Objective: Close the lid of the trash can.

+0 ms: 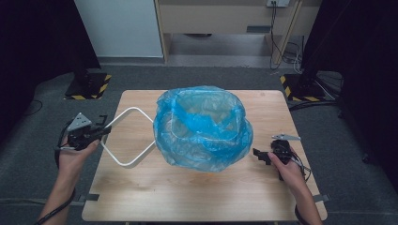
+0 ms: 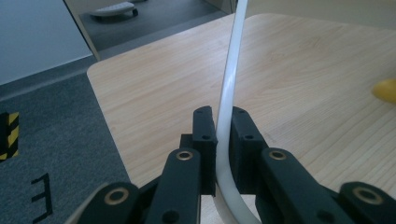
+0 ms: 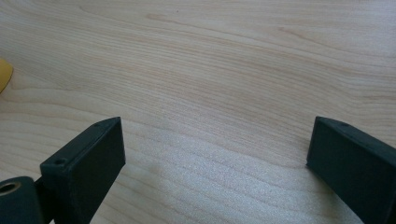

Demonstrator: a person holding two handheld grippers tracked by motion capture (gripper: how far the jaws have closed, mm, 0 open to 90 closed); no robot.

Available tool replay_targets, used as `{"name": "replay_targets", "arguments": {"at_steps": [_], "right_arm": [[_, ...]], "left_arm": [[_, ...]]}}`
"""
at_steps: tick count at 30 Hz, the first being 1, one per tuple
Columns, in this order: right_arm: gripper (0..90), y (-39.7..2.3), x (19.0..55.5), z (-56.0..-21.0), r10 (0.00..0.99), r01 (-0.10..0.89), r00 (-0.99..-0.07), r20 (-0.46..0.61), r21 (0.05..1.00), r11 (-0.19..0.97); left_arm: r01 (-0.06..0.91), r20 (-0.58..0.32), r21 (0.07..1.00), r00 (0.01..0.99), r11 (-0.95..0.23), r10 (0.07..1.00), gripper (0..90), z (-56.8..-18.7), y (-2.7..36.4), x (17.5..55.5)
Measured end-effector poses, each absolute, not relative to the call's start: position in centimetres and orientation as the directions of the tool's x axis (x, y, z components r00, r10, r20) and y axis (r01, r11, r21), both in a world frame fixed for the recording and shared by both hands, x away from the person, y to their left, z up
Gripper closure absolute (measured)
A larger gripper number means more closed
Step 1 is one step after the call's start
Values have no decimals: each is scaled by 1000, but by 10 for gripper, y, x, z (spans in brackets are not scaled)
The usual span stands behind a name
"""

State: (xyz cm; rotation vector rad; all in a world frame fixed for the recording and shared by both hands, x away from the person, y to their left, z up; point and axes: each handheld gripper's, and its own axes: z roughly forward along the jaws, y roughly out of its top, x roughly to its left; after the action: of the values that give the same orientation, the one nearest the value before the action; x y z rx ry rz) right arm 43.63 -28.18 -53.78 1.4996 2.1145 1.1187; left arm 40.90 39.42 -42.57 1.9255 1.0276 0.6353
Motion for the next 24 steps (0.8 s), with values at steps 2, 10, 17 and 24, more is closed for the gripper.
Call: {"name": "replay_targets", "arguments": {"at_steps": [2,10,17,24], "right_arm": [[42,-282,436,-538,899,650,-405,168,744,153],[45,-282,438,-538,903,654,-396,168,742,149],[46,-282,438,-538,903,655,-396,167,741,150],[48,-281,438,-538,904,653,-396,162,742,153]], "left_arm": [[409,47,859,536,-308,843,823,-421,396,407],[376,67,869,552,-320,831,823,-407,398,399],[354,88,871,570,-340,817,823,-397,399,395],[334,96,877,582,-345,807,822,-388,403,389]]}}
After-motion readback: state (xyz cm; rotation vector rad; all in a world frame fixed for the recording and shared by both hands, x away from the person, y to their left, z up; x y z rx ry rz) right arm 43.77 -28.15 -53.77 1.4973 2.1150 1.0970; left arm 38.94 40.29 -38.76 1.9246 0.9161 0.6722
